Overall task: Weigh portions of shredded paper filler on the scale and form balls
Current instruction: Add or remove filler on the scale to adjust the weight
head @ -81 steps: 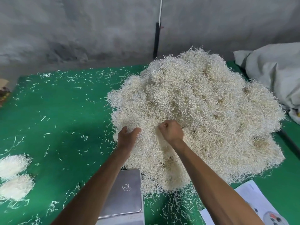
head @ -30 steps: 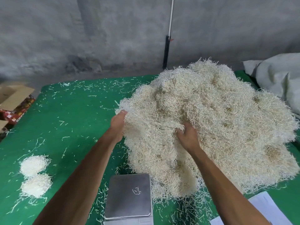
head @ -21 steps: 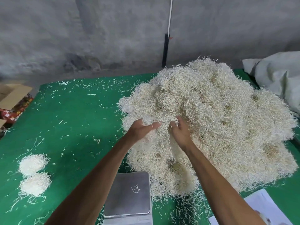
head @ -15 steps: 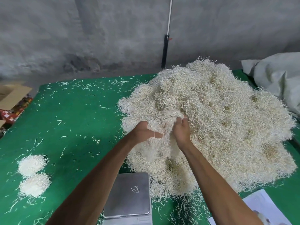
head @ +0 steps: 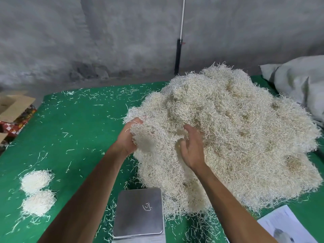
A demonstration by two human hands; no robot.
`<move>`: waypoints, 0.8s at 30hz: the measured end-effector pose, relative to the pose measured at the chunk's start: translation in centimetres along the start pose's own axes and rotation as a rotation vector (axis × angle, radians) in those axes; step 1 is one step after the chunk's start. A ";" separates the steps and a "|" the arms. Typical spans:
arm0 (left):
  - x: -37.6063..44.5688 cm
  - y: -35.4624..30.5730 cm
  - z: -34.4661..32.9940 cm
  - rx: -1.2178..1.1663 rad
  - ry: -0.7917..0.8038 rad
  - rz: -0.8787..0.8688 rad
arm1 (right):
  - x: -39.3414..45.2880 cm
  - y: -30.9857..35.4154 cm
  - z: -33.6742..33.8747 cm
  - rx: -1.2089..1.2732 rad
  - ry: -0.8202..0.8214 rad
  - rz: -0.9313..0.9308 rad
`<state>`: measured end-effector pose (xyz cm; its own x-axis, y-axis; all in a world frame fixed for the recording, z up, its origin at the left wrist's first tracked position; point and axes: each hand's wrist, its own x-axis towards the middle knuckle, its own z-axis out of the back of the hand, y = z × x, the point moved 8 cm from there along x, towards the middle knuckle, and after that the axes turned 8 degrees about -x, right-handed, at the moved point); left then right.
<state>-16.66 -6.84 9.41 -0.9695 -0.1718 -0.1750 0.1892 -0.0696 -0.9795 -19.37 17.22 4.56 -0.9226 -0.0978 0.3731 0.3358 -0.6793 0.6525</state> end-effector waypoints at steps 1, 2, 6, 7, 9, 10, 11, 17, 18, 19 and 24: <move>0.0 -0.4 0.2 -0.052 -0.023 -0.008 | -0.1 1.0 -0.5 -0.073 0.037 0.117; 0.1 -0.4 0.1 -0.133 -0.029 -0.004 | -0.2 1.8 -1.5 -0.163 0.109 0.219; 0.0 -1.8 -0.6 -0.261 -0.050 0.015 | -0.8 3.0 -5.3 -0.403 0.341 0.322; -0.2 -2.4 -1.0 -0.266 -0.019 -0.011 | -0.7 2.9 -5.4 -0.384 0.323 0.299; -0.5 -3.0 -1.1 -0.324 0.006 -0.029 | -0.4 2.6 -5.2 -0.369 0.296 0.263; -0.3 -2.7 -0.9 -0.307 0.015 -0.024 | -0.2 2.3 -4.9 -0.369 0.293 0.241; -0.4 -2.5 -0.7 -0.287 0.033 -0.020 | -0.1 1.9 -4.6 -0.347 0.292 0.202; 0.5 2.1 -1.1 0.306 0.071 0.147 | 0.7 1.2 -2.6 -0.012 0.276 0.001; -0.1 2.4 -2.5 0.360 0.159 0.154 | 0.9 1.6 -2.5 0.014 0.257 0.013; -0.4 2.9 -3.4 0.426 0.213 0.154 | 1.1 1.9 -2.4 0.038 0.236 0.018; 0.3 4.1 -4.6 0.575 0.163 0.102 | 1.2 1.8 -2.2 -0.103 0.218 0.007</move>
<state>-16.87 -2.66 4.90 -0.9446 -0.0559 -0.3233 0.2928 -0.5884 -0.7537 -20.27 14.26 4.73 -0.9431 -0.2505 0.2187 0.3320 -0.7474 0.5755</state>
